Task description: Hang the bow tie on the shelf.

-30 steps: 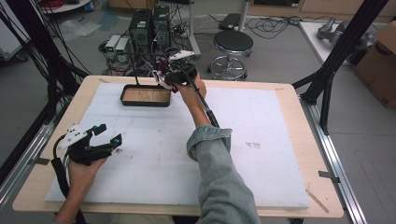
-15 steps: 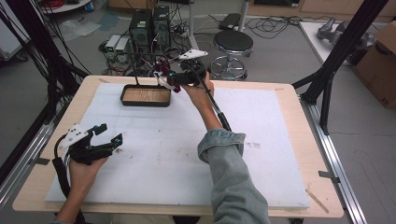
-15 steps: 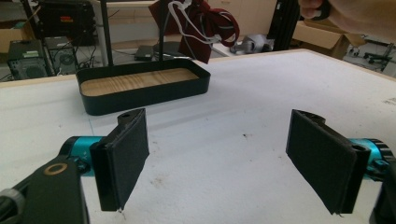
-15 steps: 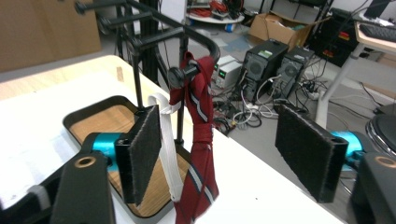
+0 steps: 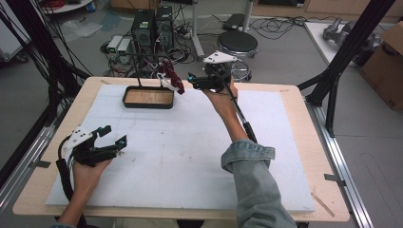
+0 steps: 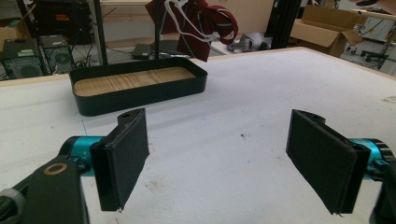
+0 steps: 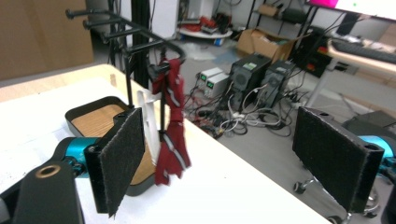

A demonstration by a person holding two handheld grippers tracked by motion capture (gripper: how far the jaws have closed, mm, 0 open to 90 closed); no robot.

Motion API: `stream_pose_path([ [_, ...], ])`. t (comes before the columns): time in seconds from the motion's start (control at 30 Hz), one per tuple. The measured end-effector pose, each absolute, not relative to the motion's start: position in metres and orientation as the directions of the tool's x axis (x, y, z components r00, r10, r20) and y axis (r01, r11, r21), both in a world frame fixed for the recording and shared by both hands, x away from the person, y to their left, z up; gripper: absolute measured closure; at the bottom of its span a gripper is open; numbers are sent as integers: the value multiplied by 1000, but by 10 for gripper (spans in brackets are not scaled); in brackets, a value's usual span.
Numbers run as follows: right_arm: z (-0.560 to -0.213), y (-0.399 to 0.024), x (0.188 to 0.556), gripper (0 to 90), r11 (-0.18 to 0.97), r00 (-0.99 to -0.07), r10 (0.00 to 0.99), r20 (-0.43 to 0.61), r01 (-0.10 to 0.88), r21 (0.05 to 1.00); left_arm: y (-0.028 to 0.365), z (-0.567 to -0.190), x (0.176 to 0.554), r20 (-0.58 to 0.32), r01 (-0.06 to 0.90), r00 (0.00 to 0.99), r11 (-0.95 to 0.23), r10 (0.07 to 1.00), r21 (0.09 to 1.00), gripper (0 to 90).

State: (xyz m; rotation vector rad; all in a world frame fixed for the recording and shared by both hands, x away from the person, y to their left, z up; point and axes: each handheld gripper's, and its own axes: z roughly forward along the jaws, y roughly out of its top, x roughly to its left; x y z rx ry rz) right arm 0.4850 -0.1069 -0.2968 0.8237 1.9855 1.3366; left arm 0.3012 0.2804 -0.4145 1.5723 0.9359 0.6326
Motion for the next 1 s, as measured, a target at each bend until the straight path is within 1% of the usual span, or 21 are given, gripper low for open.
stream_pose_path([
  [0.07,-296,-113,482,163,297,-622,770,-142,152,943,280,-415,302,-90,229,540,-44,837,972,212],
  [0.13,-294,-133,473,142,290,-602,787,-138,163,943,280,-415,302,-89,232,543,-48,835,972,213],
  [0.2,-294,-138,471,142,285,-595,791,-139,158,945,280,-415,302,-86,231,542,-50,836,972,212],
  [0.23,-294,-153,464,142,270,-580,804,-134,155,950,279,-415,302,-87,233,541,-49,837,971,213],
  [0.3,-293,-164,460,140,257,-571,812,-117,170,951,279,-415,302,-87,233,540,-50,837,971,212],
  [0.4,-293,-184,450,139,228,-550,828,-108,156,961,279,-415,302,-85,234,540,-53,837,971,212],
  [0.43,-293,-190,447,122,222,-545,833,-99,165,961,279,-415,302,-82,233,539,-55,838,971,212],
  [0.5,-293,-196,445,120,218,-543,836,-86,183,959,279,-416,301,-80,233,537,-57,840,971,212],
  [0.57,-295,-215,432,121,182,-525,849,-67,170,969,279,-415,301,-83,236,536,-54,840,970,211],
  [0.63,-294,-225,429,120,189,-533,844,-51,207,960,280,-416,301,-81,234,532,-54,843,971,210],
  [0.7,-294,-231,423,121,175,-523,851,-51,190,966,280,-416,301,-80,235,530,-56,844,970,210],
  [0.73,-294,-241,414,121,161,-510,859,-53,170,972,280,-416,301,-78,236,531,-58,844,970,210],
  [0.83,-294,-248,407,121,153,-504,862,-47,172,973,280,-416,300,-76,235,529,-60,845,970,209],
  [0.87,-296,-259,397,121,144,-499,865,-44,164,976,280,-417,300,-76,236,530,-61,845,970,210],
  [1.0,-302,-275,381,120,118,-484,875,-24,166,979,281,-417,300,-77,240,524,-60,848,969,209],
])
